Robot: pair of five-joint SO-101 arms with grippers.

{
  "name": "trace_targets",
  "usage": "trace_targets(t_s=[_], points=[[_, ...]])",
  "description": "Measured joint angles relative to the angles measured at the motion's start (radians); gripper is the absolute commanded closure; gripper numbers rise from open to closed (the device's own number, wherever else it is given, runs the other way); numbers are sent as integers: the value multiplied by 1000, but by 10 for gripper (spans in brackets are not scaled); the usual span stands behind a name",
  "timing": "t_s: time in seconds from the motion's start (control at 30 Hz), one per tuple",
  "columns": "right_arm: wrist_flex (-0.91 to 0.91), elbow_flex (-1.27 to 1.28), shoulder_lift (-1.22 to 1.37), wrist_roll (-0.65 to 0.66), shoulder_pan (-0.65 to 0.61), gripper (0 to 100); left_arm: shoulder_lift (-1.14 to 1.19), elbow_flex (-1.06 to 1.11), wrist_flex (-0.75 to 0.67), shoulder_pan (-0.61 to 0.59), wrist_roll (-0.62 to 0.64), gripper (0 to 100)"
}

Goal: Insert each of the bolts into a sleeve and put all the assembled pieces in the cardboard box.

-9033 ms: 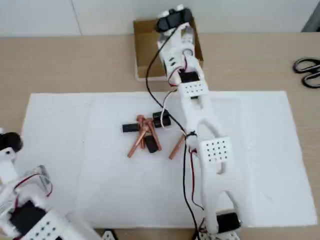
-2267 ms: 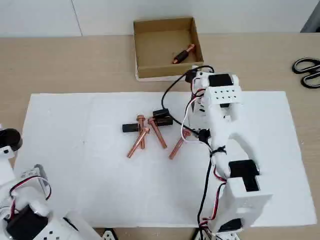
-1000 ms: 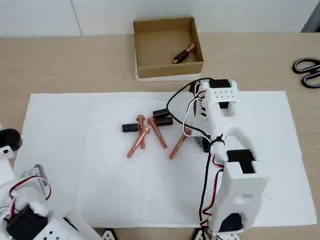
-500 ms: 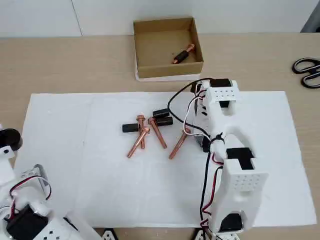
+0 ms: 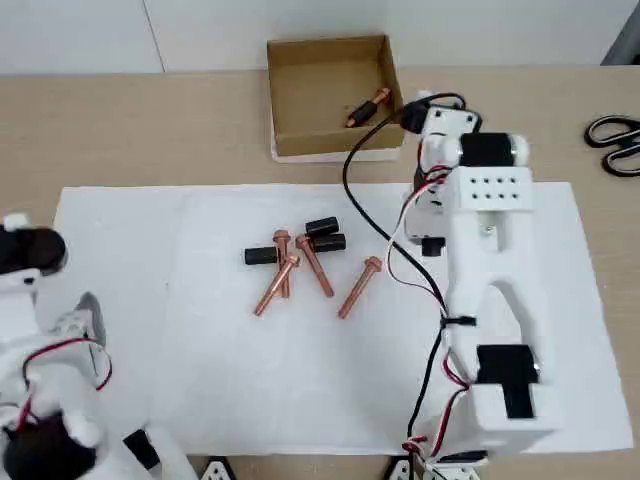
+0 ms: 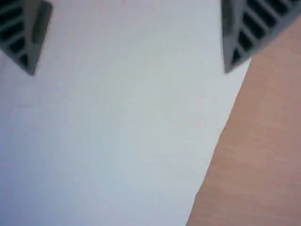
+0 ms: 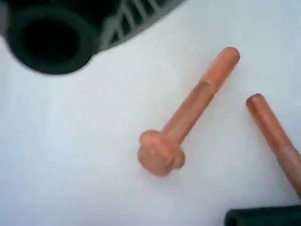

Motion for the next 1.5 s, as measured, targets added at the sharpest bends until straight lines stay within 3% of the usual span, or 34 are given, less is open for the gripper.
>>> trace_targets(t_s=[0.17,0.3,0.5,0.7,0.93,1.2,1.5], points=[[2,21,-94,2,34,995,292,-230,29,114,101,756],[2,78,-144,23,68,995,534,-437,112,308,132,757],[2,129,-193,31,100,995,875,-552,155,652,130,757],[2,130,-210,31,137,995,1160,-555,152,865,3,757],[2,130,-210,38,153,995,1338,-555,34,950,-9,757],[2,130,-210,52,155,995,1427,-555,-77,951,89,757],[2,130,-210,52,155,995,1525,-555,-112,951,98,758]])
